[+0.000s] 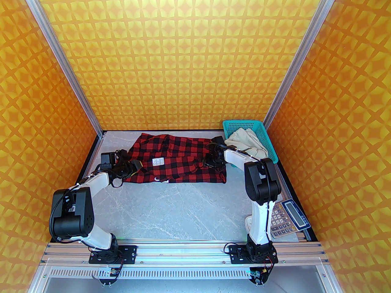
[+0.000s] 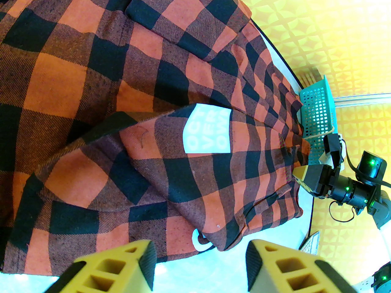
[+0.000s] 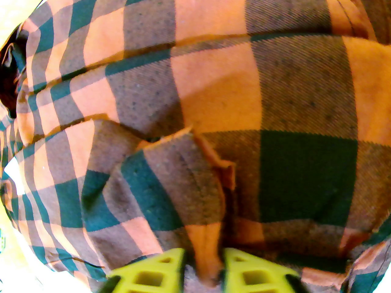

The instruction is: Fold and stack the mixed laundry pile

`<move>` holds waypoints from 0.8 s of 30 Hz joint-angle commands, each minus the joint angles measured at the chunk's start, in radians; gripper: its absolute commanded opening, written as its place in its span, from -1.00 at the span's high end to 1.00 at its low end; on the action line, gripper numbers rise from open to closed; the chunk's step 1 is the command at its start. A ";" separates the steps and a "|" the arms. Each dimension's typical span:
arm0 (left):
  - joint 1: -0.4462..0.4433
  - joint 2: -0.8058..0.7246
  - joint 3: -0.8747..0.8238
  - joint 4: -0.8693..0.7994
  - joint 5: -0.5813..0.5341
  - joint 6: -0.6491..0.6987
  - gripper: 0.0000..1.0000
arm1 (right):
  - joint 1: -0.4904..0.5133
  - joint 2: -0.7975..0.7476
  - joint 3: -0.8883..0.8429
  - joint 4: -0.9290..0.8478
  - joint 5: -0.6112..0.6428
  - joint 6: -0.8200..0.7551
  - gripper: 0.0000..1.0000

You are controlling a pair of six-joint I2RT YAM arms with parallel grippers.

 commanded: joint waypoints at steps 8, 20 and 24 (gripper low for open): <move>-0.005 -0.059 0.028 -0.044 0.017 0.034 -0.05 | 0.003 -0.165 -0.037 0.020 0.008 0.050 1.00; -0.009 -0.115 0.047 -0.085 0.017 0.043 -0.01 | 0.000 -0.329 -0.273 0.124 0.020 0.191 1.00; -0.009 -0.108 0.040 -0.087 0.017 0.043 0.00 | -0.007 -0.246 -0.230 0.108 0.083 0.152 1.00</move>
